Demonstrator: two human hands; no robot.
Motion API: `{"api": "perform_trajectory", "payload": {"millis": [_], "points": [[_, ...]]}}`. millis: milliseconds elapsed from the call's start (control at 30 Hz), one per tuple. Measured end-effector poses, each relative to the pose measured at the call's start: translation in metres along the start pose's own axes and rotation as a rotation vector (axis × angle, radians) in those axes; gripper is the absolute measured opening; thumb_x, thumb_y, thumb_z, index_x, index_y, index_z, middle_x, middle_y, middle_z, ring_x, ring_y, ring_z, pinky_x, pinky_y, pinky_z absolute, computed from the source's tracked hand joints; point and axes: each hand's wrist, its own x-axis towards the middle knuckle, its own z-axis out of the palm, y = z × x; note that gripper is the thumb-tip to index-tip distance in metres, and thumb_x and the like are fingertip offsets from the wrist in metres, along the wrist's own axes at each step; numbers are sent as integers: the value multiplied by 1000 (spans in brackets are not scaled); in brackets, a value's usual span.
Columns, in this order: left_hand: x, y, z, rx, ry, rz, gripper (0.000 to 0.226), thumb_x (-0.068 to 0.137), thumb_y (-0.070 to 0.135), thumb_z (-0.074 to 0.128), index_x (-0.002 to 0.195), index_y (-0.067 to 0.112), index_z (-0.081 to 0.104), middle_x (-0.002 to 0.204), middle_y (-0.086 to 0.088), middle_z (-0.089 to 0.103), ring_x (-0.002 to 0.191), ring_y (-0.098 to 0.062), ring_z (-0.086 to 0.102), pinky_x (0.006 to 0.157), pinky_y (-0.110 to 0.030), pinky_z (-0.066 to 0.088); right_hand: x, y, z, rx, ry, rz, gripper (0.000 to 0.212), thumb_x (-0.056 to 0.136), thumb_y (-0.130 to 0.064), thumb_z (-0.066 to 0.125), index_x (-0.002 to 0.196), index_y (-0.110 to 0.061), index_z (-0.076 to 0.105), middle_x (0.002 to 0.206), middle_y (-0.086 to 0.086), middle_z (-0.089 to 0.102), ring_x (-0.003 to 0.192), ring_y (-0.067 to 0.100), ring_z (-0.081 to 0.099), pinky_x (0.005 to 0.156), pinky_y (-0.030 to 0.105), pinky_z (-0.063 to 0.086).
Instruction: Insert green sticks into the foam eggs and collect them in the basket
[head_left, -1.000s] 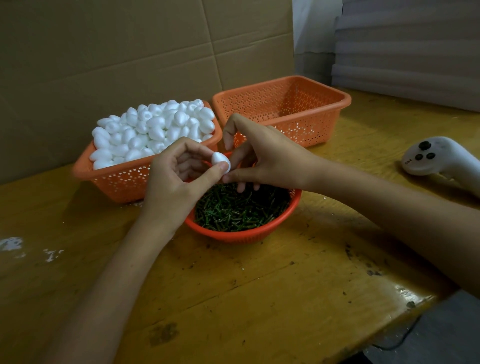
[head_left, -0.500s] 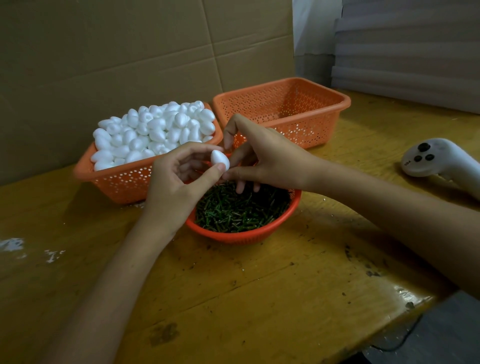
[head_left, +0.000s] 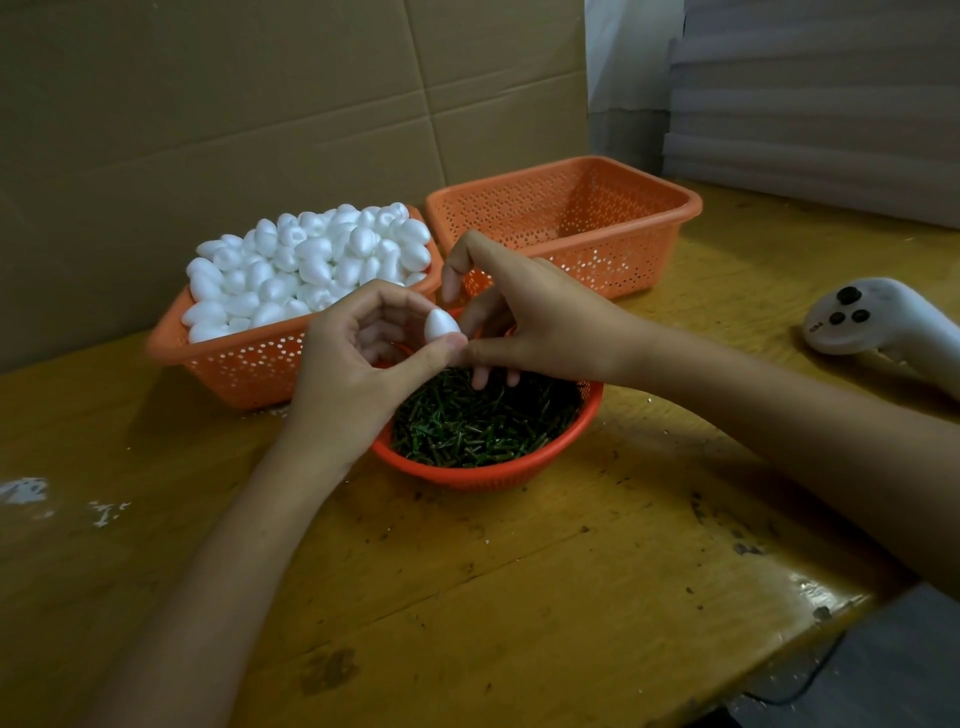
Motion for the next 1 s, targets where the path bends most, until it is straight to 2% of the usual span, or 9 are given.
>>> {"api": "perform_trajectory", "payload": {"millis": [233,367,467,533,633,733,800,867,1000], "points": [[-1,0,1,6,-2,-7,34,76,39,88,100,24,69,96,-3,76,93,-27,75,86,-42,62,0,2,0,15,-6,-28,40,93,-4,74,116,-3,42,81,3,76,65,18,76,53,48,61],[-1,1,1,-21,-1,-4,40,76,39,87,110,28,69,100,3,75,95,-19,75,84,-34,62,0,0,-3,17,53,-89,38,94,-5,74,114,-4,42,85,5,78,66,19,76,57,43,62],[-2,-1,3,-35,4,-18,48,79,42,83,121,28,64,98,1,72,87,-16,74,77,-32,60,4,-3,-13,-2,214,-115,42,91,-9,78,114,-1,44,84,9,78,67,21,76,63,45,61],[-3,-2,6,-31,19,-21,45,84,43,79,121,25,63,96,-1,70,83,-17,72,71,-29,57,5,-1,-30,3,358,-85,44,89,-10,80,113,-1,45,83,8,77,66,19,76,60,39,62],[-3,-2,9,-3,31,-6,33,92,44,69,117,23,64,96,-6,69,80,-18,71,66,-25,54,5,4,-60,-111,571,-26,43,88,-15,82,114,1,52,85,-3,77,68,11,76,62,35,63],[-3,-2,11,23,32,-7,31,95,45,61,113,21,66,95,-1,70,79,-16,71,64,-24,54,3,14,-80,-235,708,40,37,87,-19,83,111,-4,60,87,-12,75,70,3,76,65,28,63],[-3,-1,11,30,37,-6,33,97,45,59,112,17,67,93,-2,70,78,-17,70,63,-25,54,3,21,-86,-327,725,87,29,85,-21,83,106,-9,67,85,-15,73,70,-4,73,67,21,61],[-3,0,12,36,38,-4,34,97,44,57,110,15,68,90,-2,70,78,-18,69,63,-25,54,3,26,-87,-435,696,144,19,84,-26,82,99,-17,74,81,-17,70,70,-10,69,72,19,60],[-4,2,12,54,31,3,35,98,44,55,106,13,69,87,-2,69,77,-18,69,63,-27,53,4,32,-83,-568,609,227,13,83,-27,83,95,-23,79,85,-9,75,78,1,70,83,33,61]]}}
